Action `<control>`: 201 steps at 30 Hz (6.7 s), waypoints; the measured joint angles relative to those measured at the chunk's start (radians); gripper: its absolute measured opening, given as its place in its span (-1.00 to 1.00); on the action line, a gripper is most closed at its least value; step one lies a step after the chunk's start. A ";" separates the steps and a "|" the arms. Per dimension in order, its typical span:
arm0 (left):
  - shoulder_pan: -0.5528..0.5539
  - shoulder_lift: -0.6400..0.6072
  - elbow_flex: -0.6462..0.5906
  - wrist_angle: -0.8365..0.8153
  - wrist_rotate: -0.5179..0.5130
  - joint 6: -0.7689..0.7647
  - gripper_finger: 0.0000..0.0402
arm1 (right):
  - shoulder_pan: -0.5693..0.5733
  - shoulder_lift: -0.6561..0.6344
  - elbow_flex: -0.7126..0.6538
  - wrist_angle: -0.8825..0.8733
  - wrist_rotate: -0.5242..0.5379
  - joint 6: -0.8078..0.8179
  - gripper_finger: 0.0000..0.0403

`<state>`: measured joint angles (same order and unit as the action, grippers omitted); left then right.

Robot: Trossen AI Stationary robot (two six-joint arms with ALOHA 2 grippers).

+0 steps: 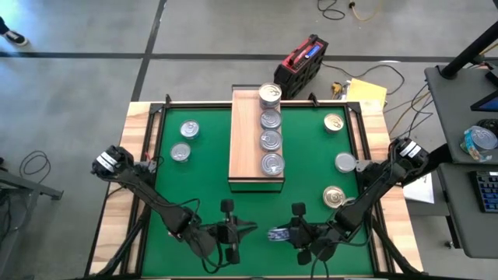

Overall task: Stack canned seafood by type on shelf
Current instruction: Put the top blue tuna can on the shelf

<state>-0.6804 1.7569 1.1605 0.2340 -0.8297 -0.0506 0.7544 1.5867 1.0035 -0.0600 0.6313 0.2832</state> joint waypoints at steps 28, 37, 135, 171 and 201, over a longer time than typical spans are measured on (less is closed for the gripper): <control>0.036 0.142 0.080 0.027 0.012 -0.083 0.48 | -0.035 0.000 0.000 0.135 0.026 -0.152 -0.41; 0.041 0.180 0.112 0.028 0.002 -0.057 0.38 | -0.035 -0.001 0.000 0.195 0.024 -0.224 -0.41; 1.234 -0.290 -0.212 -0.221 1.546 -0.625 -0.39 | -0.264 -0.454 -0.070 -0.341 0.103 -0.075 0.19; 1.266 -0.271 -0.186 -0.328 1.533 -0.525 -0.32 | -0.264 -0.454 -0.069 -0.339 0.104 -0.057 0.33; 1.267 -0.272 -0.160 -0.350 1.493 -0.543 0.12 | -0.264 -0.454 -0.068 -0.339 0.103 -0.055 0.60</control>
<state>0.5865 1.4849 1.0000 -0.1162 0.6632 -0.5934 0.4900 1.1332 0.9352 -0.3988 0.7341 0.2279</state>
